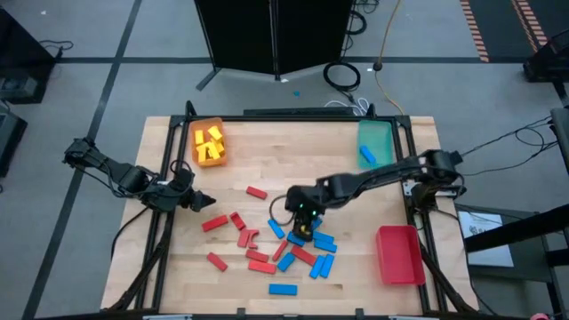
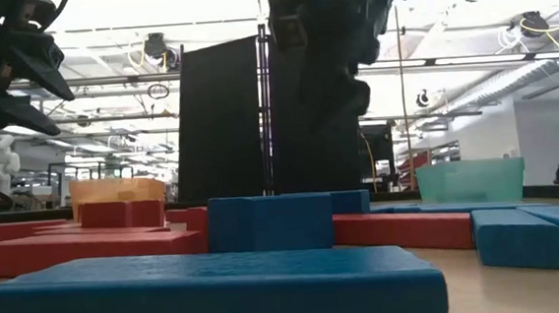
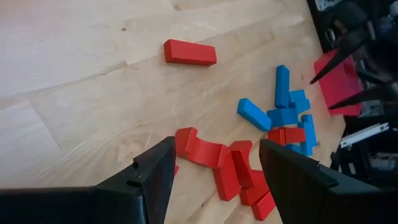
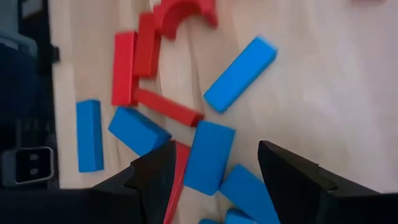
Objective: Sort blocks
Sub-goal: Put the blue block into the blue bin
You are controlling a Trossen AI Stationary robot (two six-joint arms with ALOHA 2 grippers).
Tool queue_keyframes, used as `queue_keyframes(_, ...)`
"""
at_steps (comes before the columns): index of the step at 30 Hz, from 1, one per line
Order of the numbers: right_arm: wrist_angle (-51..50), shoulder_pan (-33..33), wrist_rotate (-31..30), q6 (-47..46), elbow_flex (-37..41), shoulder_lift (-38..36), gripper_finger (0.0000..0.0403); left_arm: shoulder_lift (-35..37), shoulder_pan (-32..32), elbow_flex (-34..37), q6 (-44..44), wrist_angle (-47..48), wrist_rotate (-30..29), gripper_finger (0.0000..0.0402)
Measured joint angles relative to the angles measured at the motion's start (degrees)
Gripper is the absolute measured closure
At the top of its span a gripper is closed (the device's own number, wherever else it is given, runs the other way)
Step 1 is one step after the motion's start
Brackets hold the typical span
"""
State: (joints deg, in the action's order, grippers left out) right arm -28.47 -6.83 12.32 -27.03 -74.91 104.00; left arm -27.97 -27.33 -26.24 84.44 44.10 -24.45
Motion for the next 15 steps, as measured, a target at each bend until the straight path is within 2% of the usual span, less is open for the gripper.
queue_keyframes(7, 0.19, -2.31, -0.28, -2.21, 0.0, 3.27, 0.0171, 0.01, 0.0, -0.01, -2.75, 0.17, 0.17, 0.0174)
queue_keyframes(15, 1.86, -5.23, -0.73, -2.65, 0.0, 6.71, 0.008, 0.0, 0.0, -0.01, -2.75, 0.2, 0.48, 0.0174)
